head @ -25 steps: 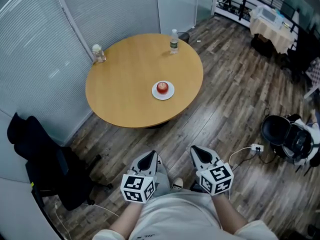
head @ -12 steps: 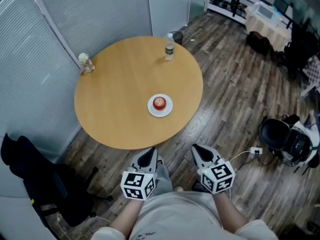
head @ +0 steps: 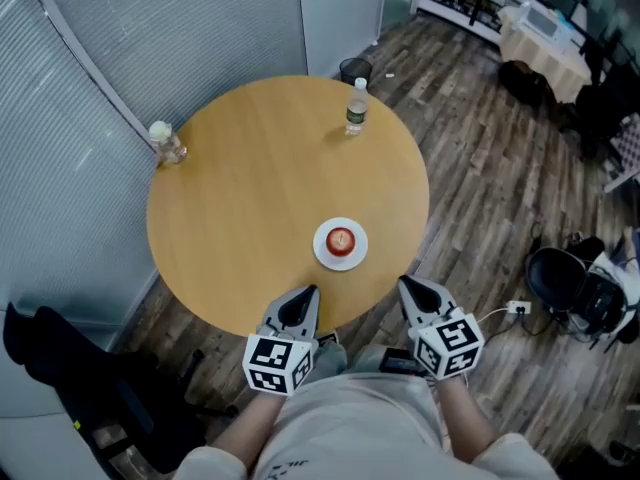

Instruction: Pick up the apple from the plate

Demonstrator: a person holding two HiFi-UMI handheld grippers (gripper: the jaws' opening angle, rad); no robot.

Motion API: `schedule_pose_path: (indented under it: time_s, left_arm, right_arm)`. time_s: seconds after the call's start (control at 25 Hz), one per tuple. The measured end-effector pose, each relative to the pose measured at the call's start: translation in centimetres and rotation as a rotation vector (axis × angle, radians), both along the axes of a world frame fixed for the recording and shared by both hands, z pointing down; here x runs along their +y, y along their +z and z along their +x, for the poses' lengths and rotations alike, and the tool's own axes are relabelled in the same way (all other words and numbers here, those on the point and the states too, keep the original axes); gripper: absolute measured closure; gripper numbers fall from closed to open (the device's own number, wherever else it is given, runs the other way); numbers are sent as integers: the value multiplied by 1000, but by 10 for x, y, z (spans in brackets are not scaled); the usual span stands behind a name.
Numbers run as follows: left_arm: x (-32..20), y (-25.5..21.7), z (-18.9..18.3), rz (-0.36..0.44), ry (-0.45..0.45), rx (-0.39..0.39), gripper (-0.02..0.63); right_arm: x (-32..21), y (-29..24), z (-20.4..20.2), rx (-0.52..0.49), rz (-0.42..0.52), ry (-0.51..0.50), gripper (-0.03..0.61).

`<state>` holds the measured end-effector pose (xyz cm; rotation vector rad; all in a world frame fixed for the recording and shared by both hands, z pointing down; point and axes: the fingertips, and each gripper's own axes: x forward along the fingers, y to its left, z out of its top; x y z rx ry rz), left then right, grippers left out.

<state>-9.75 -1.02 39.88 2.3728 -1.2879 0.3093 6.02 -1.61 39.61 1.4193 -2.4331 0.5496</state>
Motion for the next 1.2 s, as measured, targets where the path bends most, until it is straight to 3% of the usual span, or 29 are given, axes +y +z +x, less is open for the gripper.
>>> schedule_pose_path:
  time_s: [0.24,0.48,1.2]
  left_arm:
    - [-28,7,8,-12,18,11,613]
    - [-48,7,13,-30,-24,24,612]
    - [-75,52,35,-92,-32,-49,612]
  right_arm:
    - [-23,6,-5,5,-23,-23,548]
    - [-45,10,4,20,-40,-69,548]
    - [-85,46,10,37,-98,-179,548]
